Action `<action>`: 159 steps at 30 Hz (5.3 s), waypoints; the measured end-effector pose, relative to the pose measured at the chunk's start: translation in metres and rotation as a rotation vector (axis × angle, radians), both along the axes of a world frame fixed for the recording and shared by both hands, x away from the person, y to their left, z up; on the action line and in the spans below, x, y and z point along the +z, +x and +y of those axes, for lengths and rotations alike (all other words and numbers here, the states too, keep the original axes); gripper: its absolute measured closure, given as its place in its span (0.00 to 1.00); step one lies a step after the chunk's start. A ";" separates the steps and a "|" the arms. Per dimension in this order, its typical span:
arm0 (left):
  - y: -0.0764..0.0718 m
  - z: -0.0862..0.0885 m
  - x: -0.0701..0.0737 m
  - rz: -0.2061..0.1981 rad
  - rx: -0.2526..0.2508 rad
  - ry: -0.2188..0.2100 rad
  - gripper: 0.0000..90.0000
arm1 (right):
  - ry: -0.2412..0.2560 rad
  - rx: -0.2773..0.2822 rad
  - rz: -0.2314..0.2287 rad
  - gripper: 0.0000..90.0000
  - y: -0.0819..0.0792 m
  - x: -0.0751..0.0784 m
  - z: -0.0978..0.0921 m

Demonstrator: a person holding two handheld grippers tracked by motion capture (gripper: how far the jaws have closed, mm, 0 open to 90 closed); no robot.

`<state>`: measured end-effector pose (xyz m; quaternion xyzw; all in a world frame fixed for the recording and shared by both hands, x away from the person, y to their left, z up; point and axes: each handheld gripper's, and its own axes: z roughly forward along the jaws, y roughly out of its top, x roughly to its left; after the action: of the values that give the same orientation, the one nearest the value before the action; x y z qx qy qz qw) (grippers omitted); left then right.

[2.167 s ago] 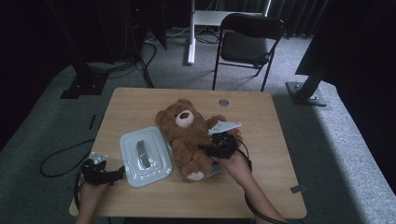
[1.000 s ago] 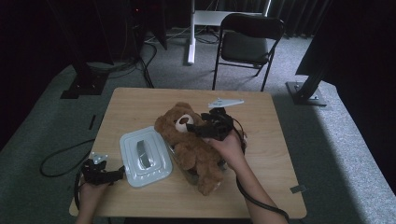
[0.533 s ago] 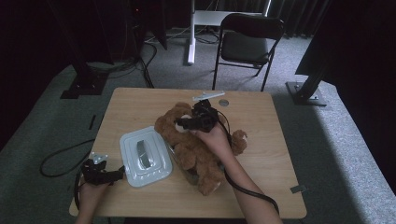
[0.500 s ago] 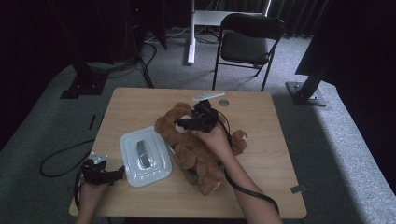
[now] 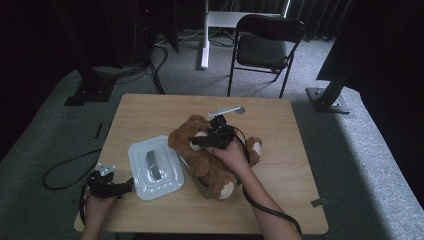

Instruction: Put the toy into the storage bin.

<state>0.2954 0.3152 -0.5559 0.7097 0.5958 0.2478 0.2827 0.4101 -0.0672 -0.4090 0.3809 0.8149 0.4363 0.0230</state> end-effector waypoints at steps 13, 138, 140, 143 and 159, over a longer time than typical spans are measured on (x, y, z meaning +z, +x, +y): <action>0.000 0.000 0.000 0.000 0.000 -0.001 0.01 | -0.219 0.028 0.034 0.27 0.000 -0.024 0.031; 0.000 0.000 0.000 0.000 0.000 -0.001 0.01 | 0.022 0.016 -0.068 0.61 -0.060 0.023 -0.098; 0.000 0.000 0.000 0.000 0.000 -0.001 0.01 | 0.024 0.046 -0.082 0.58 -0.069 0.028 -0.097; 0.000 0.000 0.000 0.002 -0.002 0.000 0.01 | -0.007 0.112 -0.096 0.57 -0.084 0.028 -0.089; 0.000 0.000 0.000 0.000 0.000 -0.002 0.01 | -0.090 0.287 -0.005 0.94 -0.096 -0.010 -0.053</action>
<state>0.2954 0.3152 -0.5559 0.7096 0.5960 0.2472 0.2832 0.3139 -0.1197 -0.4191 0.2579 0.8796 0.3991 -0.0208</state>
